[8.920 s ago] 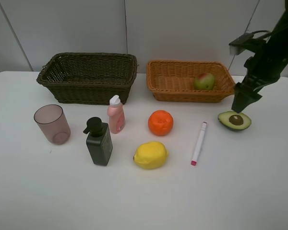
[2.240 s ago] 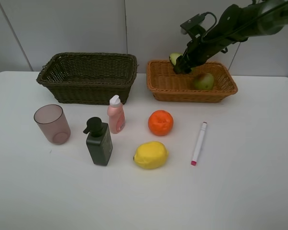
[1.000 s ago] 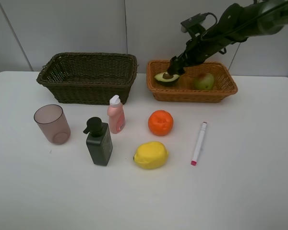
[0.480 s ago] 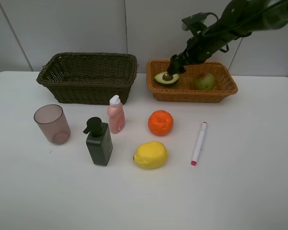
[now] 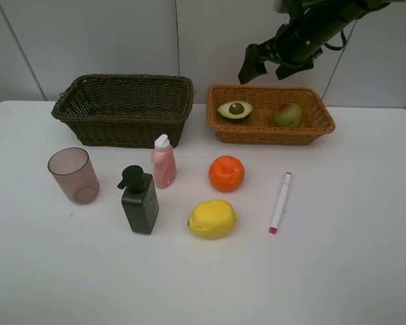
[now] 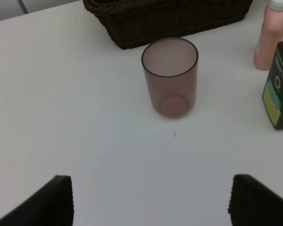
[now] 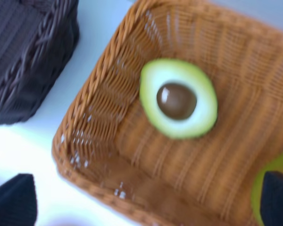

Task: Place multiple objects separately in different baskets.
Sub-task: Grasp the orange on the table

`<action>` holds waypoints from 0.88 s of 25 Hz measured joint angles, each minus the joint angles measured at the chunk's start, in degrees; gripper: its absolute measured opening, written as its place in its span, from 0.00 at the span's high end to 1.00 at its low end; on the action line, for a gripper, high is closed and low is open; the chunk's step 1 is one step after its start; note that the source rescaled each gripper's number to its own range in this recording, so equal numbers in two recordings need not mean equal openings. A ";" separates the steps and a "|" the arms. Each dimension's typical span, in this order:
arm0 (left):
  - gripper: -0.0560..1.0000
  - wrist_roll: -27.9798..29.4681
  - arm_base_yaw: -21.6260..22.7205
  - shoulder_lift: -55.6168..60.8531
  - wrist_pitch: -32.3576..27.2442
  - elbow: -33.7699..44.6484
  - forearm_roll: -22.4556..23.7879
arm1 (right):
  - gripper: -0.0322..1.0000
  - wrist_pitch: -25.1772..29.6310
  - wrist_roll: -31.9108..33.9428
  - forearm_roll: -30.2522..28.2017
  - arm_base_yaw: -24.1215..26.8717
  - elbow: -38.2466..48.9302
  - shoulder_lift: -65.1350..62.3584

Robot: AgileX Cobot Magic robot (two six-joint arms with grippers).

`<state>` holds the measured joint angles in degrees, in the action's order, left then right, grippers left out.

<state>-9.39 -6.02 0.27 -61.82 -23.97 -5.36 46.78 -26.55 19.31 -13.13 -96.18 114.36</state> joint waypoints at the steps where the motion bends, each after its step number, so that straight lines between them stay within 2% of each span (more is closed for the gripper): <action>1: 0.11 0.00 0.00 0.00 0.00 0.00 0.00 | 0.00 1.74 0.85 -0.35 0.00 -0.05 -0.27; 6: 0.11 0.00 0.00 0.00 0.00 0.00 0.00 | 0.00 9.06 2.63 -0.57 -0.22 -0.05 -0.51; 10: 0.11 0.00 0.00 0.00 0.00 0.00 0.00 | 0.00 10.89 3.31 -0.62 -1.49 1.16 -0.51; 14: 0.11 0.00 0.00 0.00 0.00 0.00 0.00 | 0.00 9.43 3.43 -0.79 -3.68 4.26 -0.51; 22: 0.11 0.00 0.00 0.00 0.00 0.00 0.00 | 0.00 1.36 3.60 -0.63 -7.02 11.60 -0.51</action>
<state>-9.39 -6.02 0.27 -61.82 -23.97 -5.36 48.13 -22.94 18.68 -20.15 -84.58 113.85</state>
